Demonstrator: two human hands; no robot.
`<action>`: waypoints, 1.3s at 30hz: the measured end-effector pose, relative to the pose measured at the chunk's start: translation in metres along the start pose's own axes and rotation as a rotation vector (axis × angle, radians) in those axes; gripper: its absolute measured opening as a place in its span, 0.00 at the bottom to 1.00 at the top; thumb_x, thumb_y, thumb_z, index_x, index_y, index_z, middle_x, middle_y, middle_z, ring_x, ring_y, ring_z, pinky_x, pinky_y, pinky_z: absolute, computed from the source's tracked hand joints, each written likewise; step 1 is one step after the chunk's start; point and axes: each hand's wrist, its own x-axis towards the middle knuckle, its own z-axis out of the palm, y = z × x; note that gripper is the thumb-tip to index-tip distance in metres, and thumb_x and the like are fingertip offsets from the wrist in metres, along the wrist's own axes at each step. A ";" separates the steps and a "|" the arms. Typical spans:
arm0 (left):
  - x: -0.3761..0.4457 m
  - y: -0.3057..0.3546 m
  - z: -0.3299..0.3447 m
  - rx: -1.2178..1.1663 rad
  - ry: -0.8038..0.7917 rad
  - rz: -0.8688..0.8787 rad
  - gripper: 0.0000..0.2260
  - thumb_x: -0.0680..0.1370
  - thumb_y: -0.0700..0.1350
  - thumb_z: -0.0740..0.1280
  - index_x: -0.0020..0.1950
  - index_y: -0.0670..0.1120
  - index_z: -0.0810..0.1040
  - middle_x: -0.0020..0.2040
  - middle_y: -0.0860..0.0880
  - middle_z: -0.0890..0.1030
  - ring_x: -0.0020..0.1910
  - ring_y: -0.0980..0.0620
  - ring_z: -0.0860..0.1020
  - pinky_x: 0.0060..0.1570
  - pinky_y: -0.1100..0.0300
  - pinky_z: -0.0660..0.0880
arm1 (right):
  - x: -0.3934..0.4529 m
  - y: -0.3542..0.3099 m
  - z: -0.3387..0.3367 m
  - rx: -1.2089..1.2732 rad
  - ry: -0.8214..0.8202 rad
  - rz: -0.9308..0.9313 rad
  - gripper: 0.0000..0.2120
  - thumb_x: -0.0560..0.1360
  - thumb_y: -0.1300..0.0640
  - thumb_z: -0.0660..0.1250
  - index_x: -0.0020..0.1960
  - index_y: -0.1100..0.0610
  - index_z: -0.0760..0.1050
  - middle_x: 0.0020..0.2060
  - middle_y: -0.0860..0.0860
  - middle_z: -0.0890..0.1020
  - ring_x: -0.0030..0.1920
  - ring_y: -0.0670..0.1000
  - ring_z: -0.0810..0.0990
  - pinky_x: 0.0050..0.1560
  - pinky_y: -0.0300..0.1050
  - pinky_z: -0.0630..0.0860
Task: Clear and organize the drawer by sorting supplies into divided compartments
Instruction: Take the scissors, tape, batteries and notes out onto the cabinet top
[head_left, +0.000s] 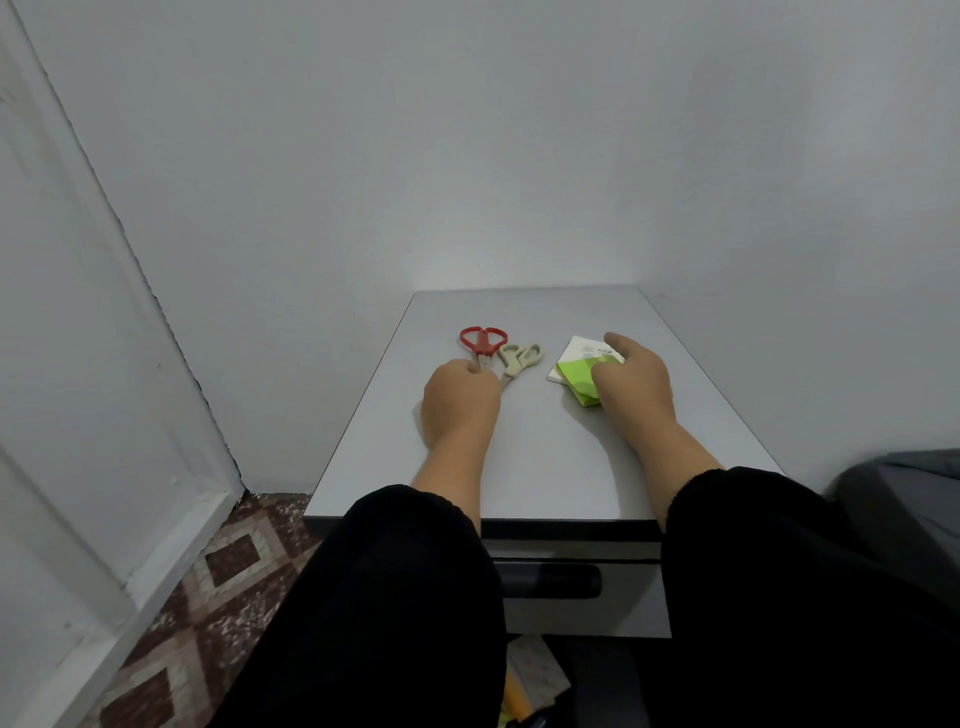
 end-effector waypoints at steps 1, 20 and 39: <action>-0.001 -0.001 0.000 -0.024 -0.005 0.008 0.14 0.72 0.37 0.59 0.28 0.48 0.64 0.28 0.52 0.66 0.29 0.51 0.64 0.30 0.60 0.57 | 0.000 0.000 -0.001 0.005 -0.003 0.005 0.35 0.61 0.57 0.56 0.70 0.50 0.71 0.66 0.52 0.74 0.65 0.55 0.72 0.66 0.53 0.69; 0.004 -0.014 0.015 0.138 0.023 0.213 0.05 0.73 0.48 0.70 0.47 0.50 0.83 0.48 0.46 0.79 0.48 0.45 0.77 0.50 0.49 0.77 | 0.008 0.006 0.002 0.042 0.031 0.001 0.27 0.69 0.63 0.59 0.67 0.51 0.74 0.65 0.51 0.75 0.64 0.54 0.73 0.64 0.48 0.70; -0.010 -0.005 0.007 0.335 0.159 0.238 0.13 0.82 0.46 0.57 0.53 0.40 0.78 0.53 0.43 0.75 0.52 0.45 0.72 0.50 0.53 0.74 | 0.009 0.007 0.003 0.084 0.060 0.020 0.27 0.69 0.64 0.59 0.66 0.50 0.74 0.64 0.50 0.76 0.62 0.53 0.73 0.62 0.46 0.70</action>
